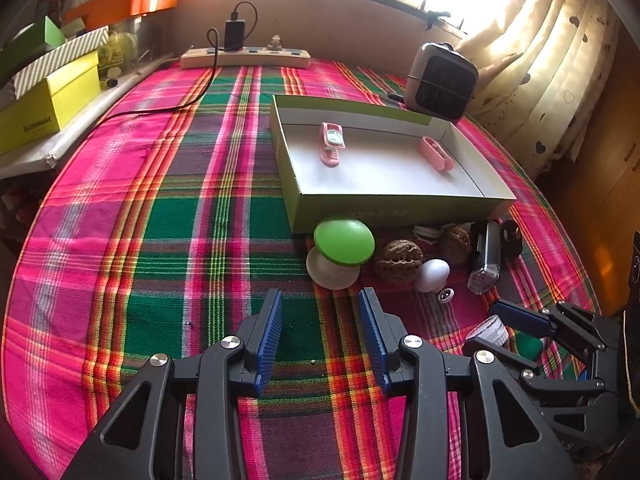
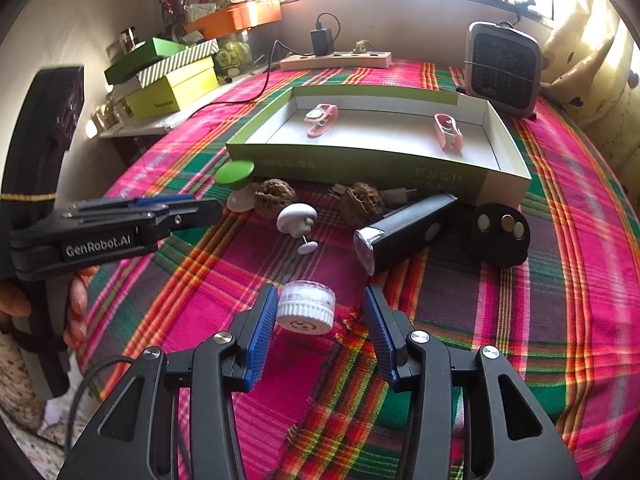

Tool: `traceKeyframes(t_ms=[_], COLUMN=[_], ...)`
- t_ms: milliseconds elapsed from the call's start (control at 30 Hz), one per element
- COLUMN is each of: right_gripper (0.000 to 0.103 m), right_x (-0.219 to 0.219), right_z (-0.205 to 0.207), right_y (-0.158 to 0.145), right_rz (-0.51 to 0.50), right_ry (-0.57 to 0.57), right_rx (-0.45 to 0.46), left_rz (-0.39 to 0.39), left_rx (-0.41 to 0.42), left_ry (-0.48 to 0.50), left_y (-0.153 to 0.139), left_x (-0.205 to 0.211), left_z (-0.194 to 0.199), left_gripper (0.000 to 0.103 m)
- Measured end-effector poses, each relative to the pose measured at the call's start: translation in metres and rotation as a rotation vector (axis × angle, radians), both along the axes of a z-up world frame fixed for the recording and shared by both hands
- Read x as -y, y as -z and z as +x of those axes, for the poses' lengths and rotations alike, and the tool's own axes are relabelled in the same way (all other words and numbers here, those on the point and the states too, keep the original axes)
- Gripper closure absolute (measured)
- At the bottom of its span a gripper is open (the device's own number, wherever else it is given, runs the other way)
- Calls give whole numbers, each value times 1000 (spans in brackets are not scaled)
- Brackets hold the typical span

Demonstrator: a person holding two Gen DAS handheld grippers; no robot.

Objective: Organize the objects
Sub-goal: 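Move the right tool to the white round jar while the left tool approaches the green mushroom, then close the right tool on the white jar while the left tool grasps the green mushroom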

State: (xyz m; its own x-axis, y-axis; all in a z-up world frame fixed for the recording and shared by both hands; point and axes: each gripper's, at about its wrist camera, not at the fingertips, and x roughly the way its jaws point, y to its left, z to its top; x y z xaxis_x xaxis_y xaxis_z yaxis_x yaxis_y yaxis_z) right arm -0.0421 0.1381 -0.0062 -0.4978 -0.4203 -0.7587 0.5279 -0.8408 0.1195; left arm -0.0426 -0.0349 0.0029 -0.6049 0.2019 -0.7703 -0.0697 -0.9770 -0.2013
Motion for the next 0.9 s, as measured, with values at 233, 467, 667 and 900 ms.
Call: traceKeyframes(t_ms=[233, 467, 667, 900], right_gripper=[57, 74, 74, 74], right_x=[2, -2, -5, -10], right_z=[1, 1, -2, -5], right_y=[1, 1, 1, 0], right_rz=[36, 57, 51, 55], right_ry=[-3, 8, 15, 26], right_rx=[-32, -49, -51, -47], left_rz=[-4, -2, -6, -16], left_rx=[-1, -11, -17, -13], left_ry=[6, 0, -6, -7], left_y=[-1, -5, -8, -7], left_x=[-5, -8, -10, -14], left_z=[-7, -15, -21, -30], left_gripper=[66, 66, 66, 66])
